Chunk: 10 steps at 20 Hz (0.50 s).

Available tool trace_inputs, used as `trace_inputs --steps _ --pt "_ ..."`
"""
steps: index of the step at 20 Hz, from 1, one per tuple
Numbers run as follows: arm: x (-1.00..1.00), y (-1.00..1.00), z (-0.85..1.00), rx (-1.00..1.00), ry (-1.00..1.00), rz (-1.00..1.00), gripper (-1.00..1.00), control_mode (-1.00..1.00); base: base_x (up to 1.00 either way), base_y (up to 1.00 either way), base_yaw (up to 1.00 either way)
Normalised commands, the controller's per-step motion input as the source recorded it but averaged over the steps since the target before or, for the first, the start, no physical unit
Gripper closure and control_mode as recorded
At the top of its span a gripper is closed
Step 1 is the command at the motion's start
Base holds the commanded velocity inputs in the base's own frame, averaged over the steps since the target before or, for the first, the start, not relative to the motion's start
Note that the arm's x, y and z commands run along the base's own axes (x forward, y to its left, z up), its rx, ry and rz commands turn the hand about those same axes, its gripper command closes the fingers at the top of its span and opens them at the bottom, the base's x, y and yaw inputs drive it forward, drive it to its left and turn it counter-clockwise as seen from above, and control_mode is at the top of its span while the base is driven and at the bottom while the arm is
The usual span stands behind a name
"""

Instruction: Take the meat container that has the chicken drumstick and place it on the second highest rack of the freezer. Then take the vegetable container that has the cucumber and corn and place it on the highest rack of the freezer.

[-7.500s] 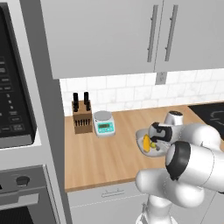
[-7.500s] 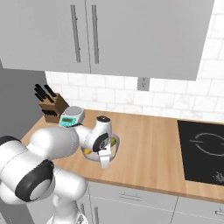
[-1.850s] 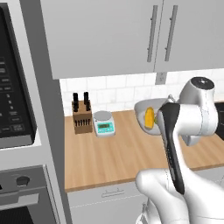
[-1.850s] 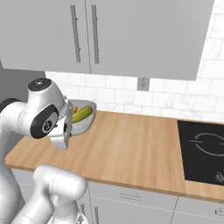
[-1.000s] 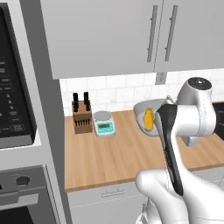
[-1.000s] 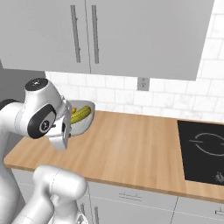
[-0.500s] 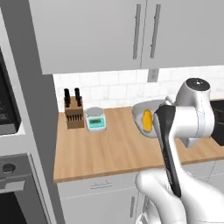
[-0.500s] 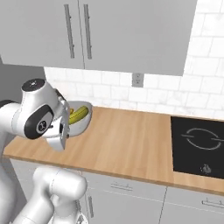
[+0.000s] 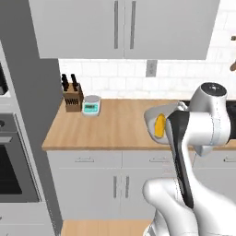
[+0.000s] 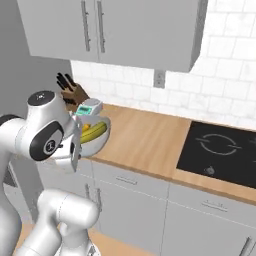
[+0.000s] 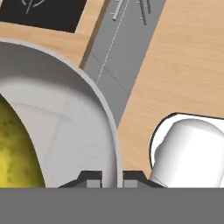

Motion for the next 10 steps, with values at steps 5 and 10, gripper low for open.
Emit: trace_inputs --steps 5,10 --pt "0.00 0.00 0.00 0.00 0.00 0.00 1.00 1.00 -0.27 -0.19 0.76" --pt "0.00 0.00 0.00 0.00 0.00 0.00 1.00 1.00 0.00 0.00 0.86"
